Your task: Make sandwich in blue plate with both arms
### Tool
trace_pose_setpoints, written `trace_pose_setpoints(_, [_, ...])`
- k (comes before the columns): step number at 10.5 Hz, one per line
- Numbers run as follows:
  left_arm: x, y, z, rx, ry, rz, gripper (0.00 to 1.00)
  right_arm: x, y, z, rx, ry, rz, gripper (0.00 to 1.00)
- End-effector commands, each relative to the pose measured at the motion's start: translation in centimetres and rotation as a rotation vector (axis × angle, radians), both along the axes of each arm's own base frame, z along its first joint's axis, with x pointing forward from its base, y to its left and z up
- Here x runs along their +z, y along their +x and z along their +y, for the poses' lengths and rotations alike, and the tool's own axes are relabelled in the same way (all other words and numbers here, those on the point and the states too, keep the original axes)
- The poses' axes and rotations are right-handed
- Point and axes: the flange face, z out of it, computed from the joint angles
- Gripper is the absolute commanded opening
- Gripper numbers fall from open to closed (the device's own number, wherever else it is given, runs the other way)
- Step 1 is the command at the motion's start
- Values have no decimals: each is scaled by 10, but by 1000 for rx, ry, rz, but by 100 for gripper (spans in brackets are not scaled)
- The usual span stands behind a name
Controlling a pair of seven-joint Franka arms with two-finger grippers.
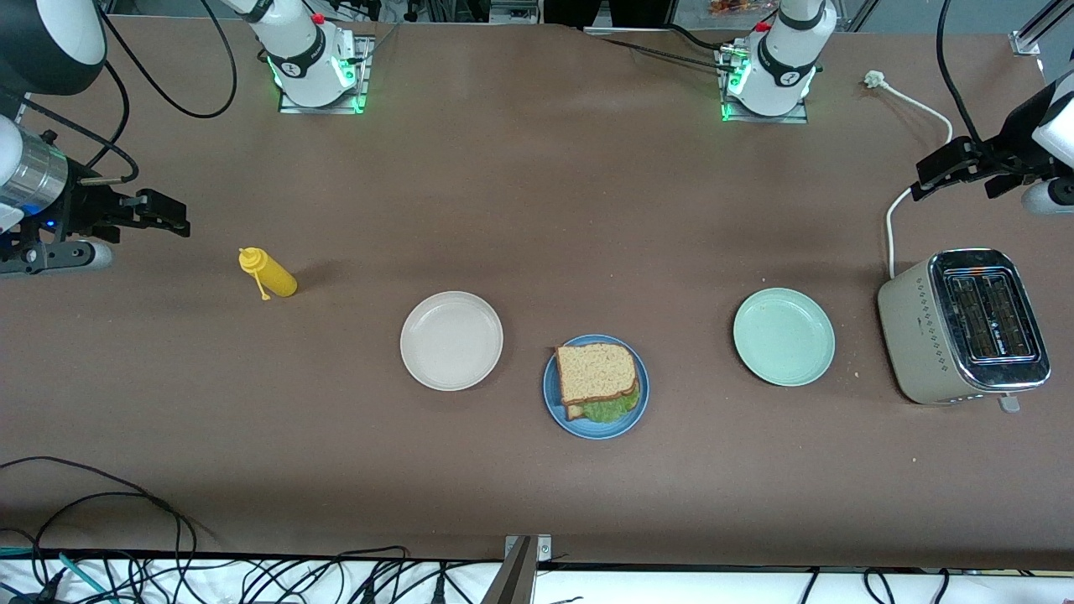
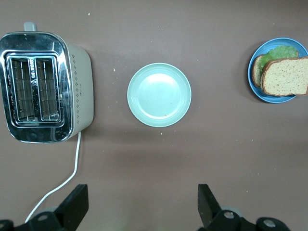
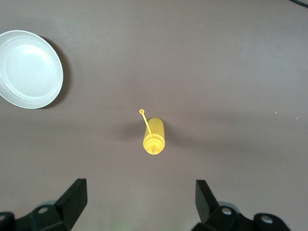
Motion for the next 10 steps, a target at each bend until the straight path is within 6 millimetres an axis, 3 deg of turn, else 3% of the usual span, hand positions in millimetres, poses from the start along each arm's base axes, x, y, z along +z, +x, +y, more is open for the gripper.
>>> trace_pose_setpoints(1, [7,3,1,-6,33,2,100,5,-6,7,-6,-28,-5,100])
trace_pose_setpoints(5, [8,3,-5,-16,31,-1,100,16,-3,5,-8,-22,-29,100])
trace_pose_setpoints(10, [14,2,-9,-24,34,-13,100,15,1,3,-16,-18,-29,100])
